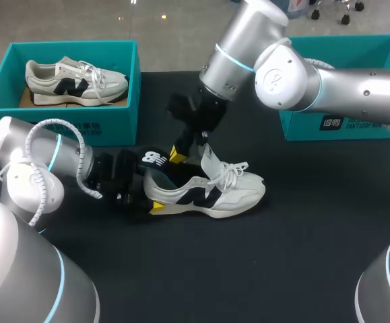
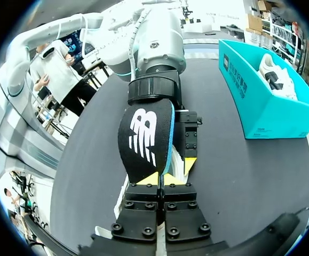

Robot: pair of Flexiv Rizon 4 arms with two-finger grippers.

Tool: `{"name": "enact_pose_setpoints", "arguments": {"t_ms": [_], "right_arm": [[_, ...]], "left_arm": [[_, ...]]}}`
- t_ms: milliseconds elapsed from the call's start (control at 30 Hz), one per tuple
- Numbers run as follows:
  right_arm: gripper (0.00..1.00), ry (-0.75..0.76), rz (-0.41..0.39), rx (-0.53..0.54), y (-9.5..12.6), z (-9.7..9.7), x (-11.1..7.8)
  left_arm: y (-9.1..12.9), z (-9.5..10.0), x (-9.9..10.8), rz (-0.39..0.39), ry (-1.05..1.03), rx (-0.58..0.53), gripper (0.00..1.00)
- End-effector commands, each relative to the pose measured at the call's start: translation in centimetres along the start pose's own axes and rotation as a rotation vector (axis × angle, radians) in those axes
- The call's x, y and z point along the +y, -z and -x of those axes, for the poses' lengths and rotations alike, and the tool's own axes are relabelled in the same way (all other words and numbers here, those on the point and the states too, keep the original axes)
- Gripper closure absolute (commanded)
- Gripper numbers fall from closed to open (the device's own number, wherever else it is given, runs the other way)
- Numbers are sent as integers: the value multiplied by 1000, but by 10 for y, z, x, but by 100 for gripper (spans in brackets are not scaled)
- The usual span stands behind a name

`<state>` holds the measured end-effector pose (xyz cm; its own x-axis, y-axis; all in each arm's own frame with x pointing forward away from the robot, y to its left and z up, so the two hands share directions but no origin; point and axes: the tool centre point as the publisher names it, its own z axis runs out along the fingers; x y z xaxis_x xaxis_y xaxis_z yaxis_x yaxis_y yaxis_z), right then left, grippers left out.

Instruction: Take the shoe out of the shoebox, open the shoe tongue, remove and reinsert the insole, then place the shoe into the shoebox

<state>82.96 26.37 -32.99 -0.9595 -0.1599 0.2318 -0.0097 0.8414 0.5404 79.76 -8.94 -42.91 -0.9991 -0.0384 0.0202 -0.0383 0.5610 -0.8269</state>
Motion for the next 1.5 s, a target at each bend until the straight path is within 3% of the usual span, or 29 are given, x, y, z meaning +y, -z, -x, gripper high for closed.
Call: {"name": "enact_pose_setpoints", "arguments": {"t_ms": [33, 500, 1300, 1500], "right_arm": [[100, 2, -11, 9, 0, 0, -3], [100, -22, -25, -29, 17, -7, -16], [100, -6, 110, -65, 38, 7, 27], [100, -30, 155, -112, 53, 14, 40]], "left_arm": [[-2, -1, 2, 0, -1, -1, 100], [-2, -1, 2, 0, -1, -1, 100], [-2, -1, 2, 0, -1, -1, 100], [-2, -1, 2, 0, -1, -1, 100]]}}
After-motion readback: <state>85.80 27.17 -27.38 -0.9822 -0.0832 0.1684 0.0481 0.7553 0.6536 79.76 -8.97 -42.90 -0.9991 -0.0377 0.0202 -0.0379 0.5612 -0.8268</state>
